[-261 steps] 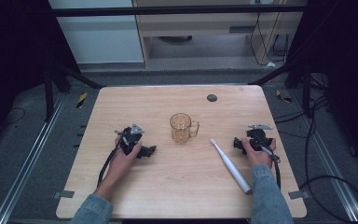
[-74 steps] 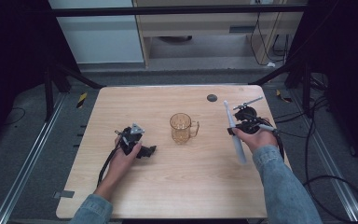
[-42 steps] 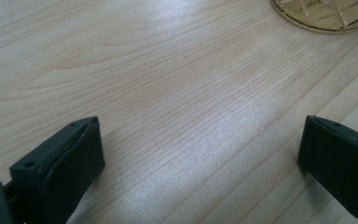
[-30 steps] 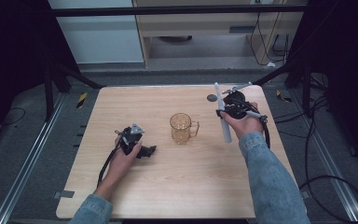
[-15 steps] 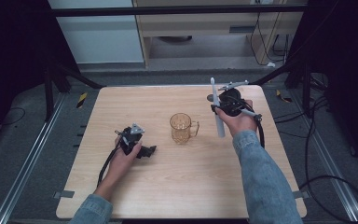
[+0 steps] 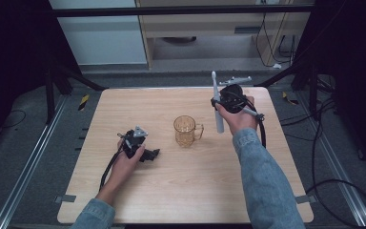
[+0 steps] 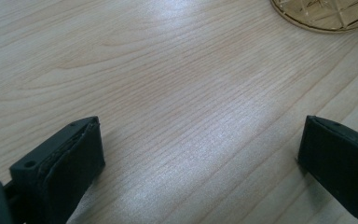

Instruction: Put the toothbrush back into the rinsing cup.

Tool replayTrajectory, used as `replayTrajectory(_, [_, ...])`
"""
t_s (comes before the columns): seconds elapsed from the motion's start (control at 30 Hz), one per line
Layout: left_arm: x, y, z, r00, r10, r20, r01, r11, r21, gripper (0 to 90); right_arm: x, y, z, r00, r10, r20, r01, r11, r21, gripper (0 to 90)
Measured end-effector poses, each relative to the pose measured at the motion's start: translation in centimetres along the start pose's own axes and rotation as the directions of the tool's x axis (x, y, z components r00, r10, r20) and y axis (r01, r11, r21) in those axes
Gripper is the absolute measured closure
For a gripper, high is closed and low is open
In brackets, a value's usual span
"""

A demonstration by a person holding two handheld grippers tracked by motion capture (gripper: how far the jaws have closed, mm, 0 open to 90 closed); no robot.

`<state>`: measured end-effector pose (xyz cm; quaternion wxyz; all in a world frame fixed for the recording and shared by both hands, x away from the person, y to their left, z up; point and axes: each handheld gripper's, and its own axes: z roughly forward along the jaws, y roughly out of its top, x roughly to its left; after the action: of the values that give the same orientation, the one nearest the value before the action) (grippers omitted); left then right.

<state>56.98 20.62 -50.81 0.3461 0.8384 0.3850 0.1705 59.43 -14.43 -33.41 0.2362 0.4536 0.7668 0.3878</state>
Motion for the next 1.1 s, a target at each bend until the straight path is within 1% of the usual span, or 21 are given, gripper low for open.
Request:
replayTrajectory(0.13, [0.0,0.0,0.0,1.0000,0.000,0.000,0.000,1.0000,0.000,0.0,0.2,0.4,-0.4,0.9999,0.011,0.004,-0.011,0.999,-0.036,67.4])
replayTrajectory(0.2, [0.0,0.0,0.0,1.0000,0.000,0.000,0.000,1.0000,0.000,0.0,0.4,0.6,-0.5,1.0000,0.008,0.004,-0.008,0.999,-0.050,67.5])
replayTrajectory(0.3, [0.0,0.0,0.0,1.0000,0.000,0.000,0.000,1.0000,0.000,0.0,0.5,1.0,-0.6,1.0000,0.006,0.004,-0.005,0.998,-0.056,67.5])
replayTrajectory(0.43, [0.0,0.0,0.0,1.0000,0.000,0.000,0.000,1.0000,0.000,0.0,0.9,1.5,-1.0,1.0000,0.003,0.001,-0.003,0.996,-0.086,67.5])
replayTrajectory(0.57, [0.0,0.0,0.0,1.0000,0.000,0.000,0.000,1.0000,0.001,0.0,1.5,1.8,-1.4,1.0000,0.004,-0.003,-0.004,0.993,-0.114,67.5])
replayTrajectory(0.6, [0.0,0.0,0.0,1.0000,0.001,0.000,-0.001,1.0000,0.001,0.0,1.9,1.8,-1.6,1.0000,-0.004,0.001,0.004,0.992,-0.125,67.4])
replayTrajectory(0.8, [0.0,0.0,0.0,1.0000,0.000,0.000,0.000,1.0000,0.000,0.0,3.3,2.4,-2.3,0.9995,-0.032,0.008,0.033,0.983,-0.180,67.5])
replayTrajectory(0.93, [0.0,0.0,0.0,1.0000,0.000,0.000,0.000,1.0000,0.001,0.0,3.8,2.5,-2.4,0.9991,-0.042,0.012,0.043,0.980,-0.193,67.5])
replayTrajectory(1.1, [0.0,0.0,0.0,1.0000,0.000,0.000,0.000,1.0000,0.001,0.0,4.1,2.6,-2.4,0.9992,-0.040,0.007,0.041,0.978,-0.206,67.4])
